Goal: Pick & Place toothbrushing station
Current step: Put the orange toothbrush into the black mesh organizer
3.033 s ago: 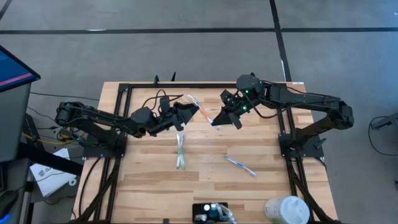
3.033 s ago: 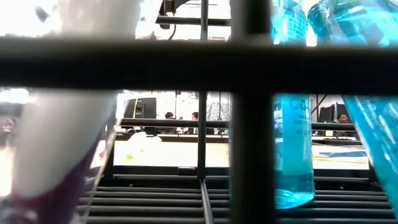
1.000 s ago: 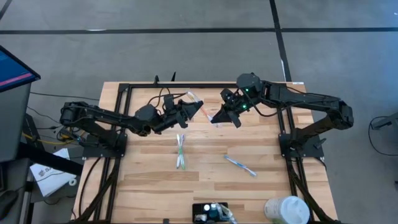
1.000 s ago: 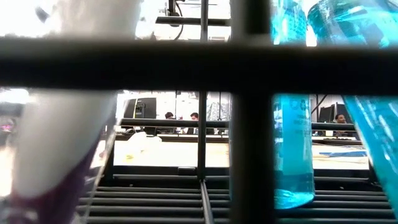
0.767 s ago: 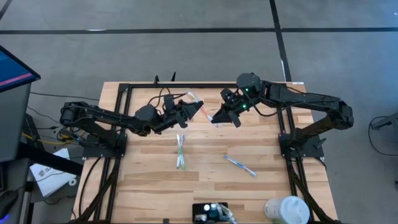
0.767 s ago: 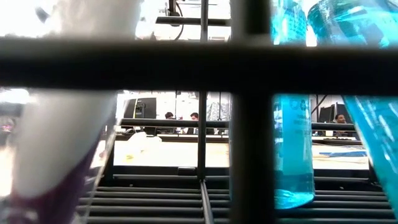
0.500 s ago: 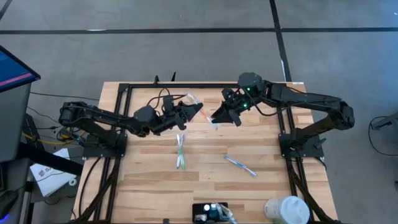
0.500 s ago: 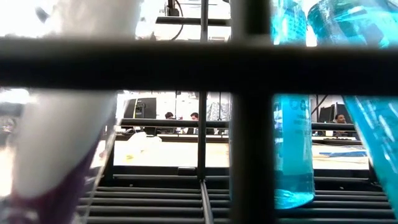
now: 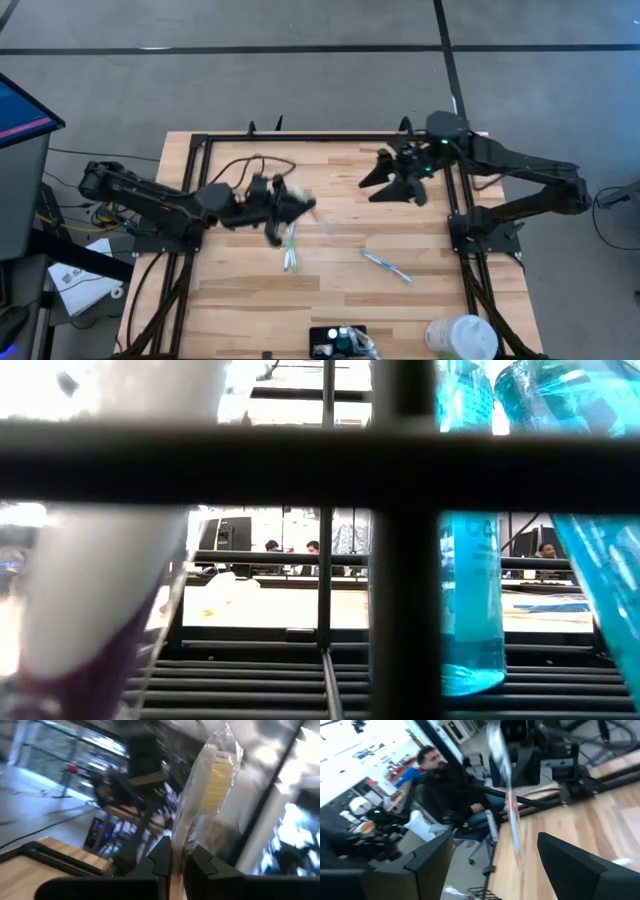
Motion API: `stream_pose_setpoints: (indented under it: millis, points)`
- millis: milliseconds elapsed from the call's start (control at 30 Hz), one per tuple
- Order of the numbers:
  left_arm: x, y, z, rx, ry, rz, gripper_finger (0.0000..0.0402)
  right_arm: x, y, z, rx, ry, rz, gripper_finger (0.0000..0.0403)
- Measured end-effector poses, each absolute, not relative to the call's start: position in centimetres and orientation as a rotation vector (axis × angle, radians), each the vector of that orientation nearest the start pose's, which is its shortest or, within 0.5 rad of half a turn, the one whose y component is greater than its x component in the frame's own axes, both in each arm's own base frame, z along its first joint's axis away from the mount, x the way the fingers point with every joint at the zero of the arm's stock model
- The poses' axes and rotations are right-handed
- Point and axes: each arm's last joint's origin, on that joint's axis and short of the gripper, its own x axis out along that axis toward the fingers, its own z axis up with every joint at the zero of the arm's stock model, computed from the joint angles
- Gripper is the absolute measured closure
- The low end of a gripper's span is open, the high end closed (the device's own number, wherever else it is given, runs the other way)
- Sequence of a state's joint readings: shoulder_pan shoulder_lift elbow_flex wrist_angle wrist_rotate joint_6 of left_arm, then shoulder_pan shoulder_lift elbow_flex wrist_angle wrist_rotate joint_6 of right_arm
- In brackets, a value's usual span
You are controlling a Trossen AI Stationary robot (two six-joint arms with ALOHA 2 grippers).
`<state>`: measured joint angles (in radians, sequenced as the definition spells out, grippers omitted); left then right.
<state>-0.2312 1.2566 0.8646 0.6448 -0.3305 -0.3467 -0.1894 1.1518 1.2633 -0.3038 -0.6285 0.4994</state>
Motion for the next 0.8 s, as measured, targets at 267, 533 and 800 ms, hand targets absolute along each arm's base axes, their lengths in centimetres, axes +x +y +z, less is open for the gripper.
stream_pose_setpoints:
  millis: [267,533,800]
  points:
    - [26.1,-11.2,32.5,-0.302,-0.074,-0.149,0.0390,21.8,-0.2,42.9,0.626,0.240,0.371,0.0121]
    - [24.8,-15.6,31.2,-0.286,-0.006,-0.264,0.0390,22.7,2.7,42.4,0.624,0.234,0.246,0.0121]
    - [25.9,-18.6,28.9,-0.246,0.075,-0.282,0.0390,25.6,5.1,40.6,0.626,0.289,0.242,0.0121]
